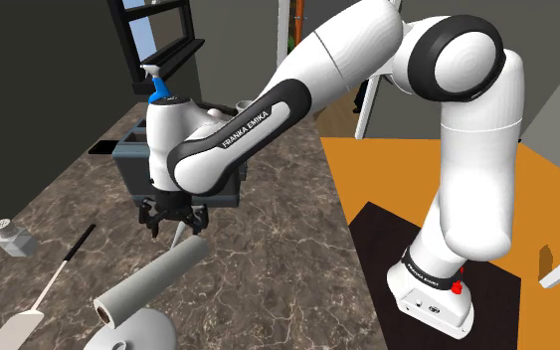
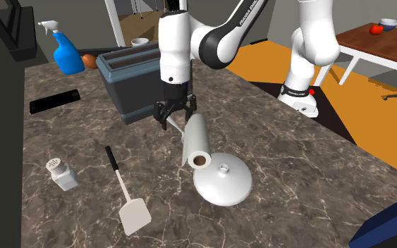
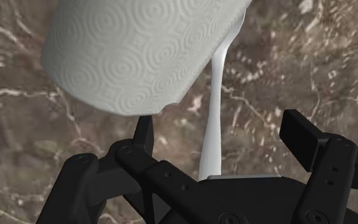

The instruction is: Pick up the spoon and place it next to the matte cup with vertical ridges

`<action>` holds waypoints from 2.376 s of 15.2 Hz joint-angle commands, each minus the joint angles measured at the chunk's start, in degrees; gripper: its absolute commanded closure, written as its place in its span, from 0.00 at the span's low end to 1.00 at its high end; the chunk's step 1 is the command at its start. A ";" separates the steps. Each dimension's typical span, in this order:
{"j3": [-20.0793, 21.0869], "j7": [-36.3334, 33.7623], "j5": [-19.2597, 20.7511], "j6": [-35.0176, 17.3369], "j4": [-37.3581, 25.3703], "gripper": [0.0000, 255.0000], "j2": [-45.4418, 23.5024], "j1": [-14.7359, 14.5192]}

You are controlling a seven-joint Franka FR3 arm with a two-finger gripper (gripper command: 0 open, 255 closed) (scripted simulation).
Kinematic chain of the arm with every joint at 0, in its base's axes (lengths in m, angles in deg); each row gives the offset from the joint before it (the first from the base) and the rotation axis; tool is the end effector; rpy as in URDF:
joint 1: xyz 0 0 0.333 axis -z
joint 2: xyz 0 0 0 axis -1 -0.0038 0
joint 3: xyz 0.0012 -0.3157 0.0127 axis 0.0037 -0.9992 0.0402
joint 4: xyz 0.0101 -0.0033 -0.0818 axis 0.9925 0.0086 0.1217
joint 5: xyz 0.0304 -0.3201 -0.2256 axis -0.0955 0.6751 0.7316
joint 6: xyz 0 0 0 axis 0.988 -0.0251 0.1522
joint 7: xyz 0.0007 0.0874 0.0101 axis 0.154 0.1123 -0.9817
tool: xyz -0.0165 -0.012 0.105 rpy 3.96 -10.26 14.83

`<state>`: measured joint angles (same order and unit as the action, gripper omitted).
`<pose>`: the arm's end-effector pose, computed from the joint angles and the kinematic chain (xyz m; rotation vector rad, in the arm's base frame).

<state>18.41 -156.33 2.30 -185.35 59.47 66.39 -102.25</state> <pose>0.5121 0.3767 0.3340 -2.6987 1.1720 0.1029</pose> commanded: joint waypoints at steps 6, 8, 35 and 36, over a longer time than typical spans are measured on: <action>-0.06 -0.01 0.02 0.06 -0.03 1.00 -0.09 0.06; -0.05 -0.02 -0.01 0.07 0.02 1.00 -0.03 0.06; 1.34 0.22 -2.95 14.80 -7.97 1.00 7.27 1.39; 1.36 0.19 -3.02 15.51 -8.49 1.00 7.48 1.42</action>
<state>19.71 -156.06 -0.61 -170.58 51.42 73.55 -100.83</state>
